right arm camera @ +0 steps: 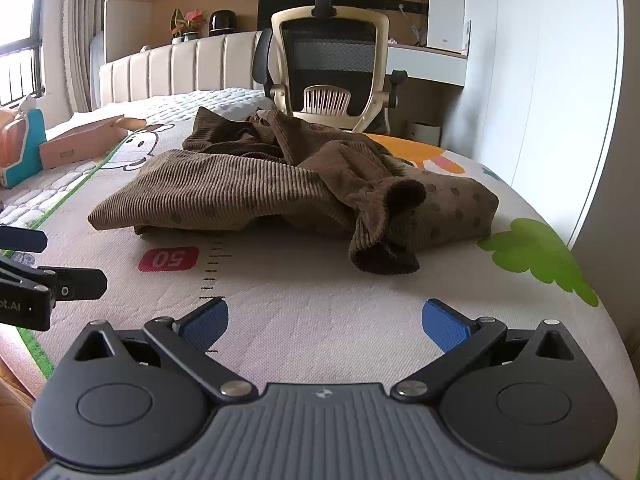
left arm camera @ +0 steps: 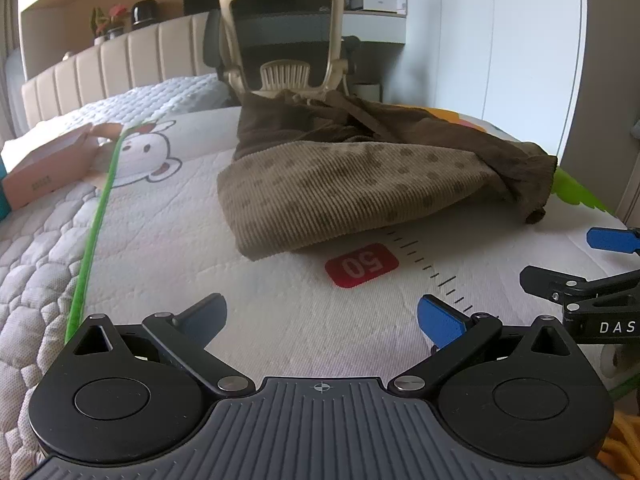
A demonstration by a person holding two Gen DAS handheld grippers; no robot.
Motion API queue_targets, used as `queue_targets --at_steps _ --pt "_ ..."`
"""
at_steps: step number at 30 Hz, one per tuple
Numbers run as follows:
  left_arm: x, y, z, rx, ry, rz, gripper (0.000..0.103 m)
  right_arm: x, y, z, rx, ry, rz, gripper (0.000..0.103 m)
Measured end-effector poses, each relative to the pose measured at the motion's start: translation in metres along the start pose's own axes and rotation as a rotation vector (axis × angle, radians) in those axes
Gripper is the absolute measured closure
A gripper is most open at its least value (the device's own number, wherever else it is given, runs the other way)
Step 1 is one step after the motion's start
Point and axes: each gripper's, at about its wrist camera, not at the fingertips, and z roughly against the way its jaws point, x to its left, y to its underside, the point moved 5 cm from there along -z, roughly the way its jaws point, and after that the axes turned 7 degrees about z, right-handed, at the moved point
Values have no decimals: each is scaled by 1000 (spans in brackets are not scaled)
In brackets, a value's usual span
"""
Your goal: Fold clothes
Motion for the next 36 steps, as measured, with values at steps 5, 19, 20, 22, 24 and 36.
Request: queue_targets --at_steps 5,19,20,22,24,36 --pt "1 0 0 4 3 -1 0 -1 1 0 7 -2 -7 0" --pt "0 1 1 7 0 -4 0 -2 2 -1 13 -5 -12 0" --pt "0 2 1 7 0 -4 0 -2 2 -1 14 -5 -12 0" --pt "-1 2 1 8 0 -5 0 -2 2 -1 14 -6 -12 0" --pt "0 2 0 9 0 -4 0 -1 2 -2 15 -7 -12 0" --pt "1 2 0 16 2 -5 0 -4 0 -4 21 -17 -11 0"
